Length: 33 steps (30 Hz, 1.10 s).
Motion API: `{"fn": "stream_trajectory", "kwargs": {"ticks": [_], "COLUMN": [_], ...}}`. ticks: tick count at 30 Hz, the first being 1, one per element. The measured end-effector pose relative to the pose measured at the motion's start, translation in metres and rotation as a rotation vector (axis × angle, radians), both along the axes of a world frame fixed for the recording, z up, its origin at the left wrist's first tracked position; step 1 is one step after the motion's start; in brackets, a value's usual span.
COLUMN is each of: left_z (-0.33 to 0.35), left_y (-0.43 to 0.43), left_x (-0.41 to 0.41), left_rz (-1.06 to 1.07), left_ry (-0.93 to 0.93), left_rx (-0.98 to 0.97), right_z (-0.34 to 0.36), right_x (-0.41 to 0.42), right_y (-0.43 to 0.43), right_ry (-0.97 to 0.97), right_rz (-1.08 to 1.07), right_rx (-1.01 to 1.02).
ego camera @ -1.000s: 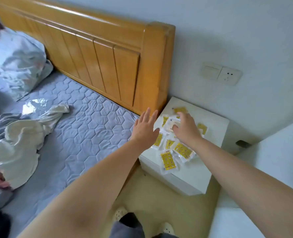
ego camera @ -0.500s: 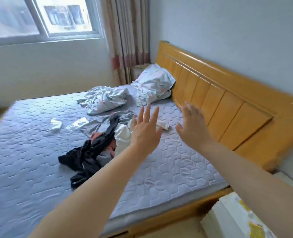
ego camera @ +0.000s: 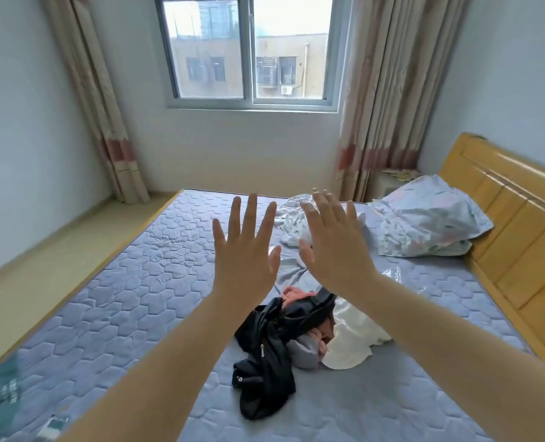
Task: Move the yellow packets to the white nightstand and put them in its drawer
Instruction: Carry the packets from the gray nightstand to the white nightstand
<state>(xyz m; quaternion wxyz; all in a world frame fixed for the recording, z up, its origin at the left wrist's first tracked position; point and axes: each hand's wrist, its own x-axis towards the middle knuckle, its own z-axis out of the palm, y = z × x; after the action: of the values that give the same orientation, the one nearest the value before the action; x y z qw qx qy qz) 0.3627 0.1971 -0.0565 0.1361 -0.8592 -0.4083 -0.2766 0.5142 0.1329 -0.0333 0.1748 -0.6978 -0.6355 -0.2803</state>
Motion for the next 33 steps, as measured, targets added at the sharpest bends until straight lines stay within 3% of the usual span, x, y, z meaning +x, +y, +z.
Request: {"fn": "stream_trajectory", "kwargs": {"ticks": [7, 15, 33], "left_z": [0.016, 0.013, 0.038], "left_y": [0.106, 0.192, 0.383], "left_x": [-0.089, -0.233, -0.652], "left_rz": [0.197, 0.400, 0.507], "left_ry": [0.085, 0.145, 0.198], "left_rx": [0.043, 0.013, -0.053], "right_z": [0.012, 0.008, 0.018], "right_x": [-0.055, -0.187, -0.616], "right_y": [0.136, 0.256, 0.461], "right_ry": [-0.009, -0.054, 0.066], "right_rz": [0.158, 0.331, 0.419], "right_rx": [0.033, -0.047, -0.126]}}
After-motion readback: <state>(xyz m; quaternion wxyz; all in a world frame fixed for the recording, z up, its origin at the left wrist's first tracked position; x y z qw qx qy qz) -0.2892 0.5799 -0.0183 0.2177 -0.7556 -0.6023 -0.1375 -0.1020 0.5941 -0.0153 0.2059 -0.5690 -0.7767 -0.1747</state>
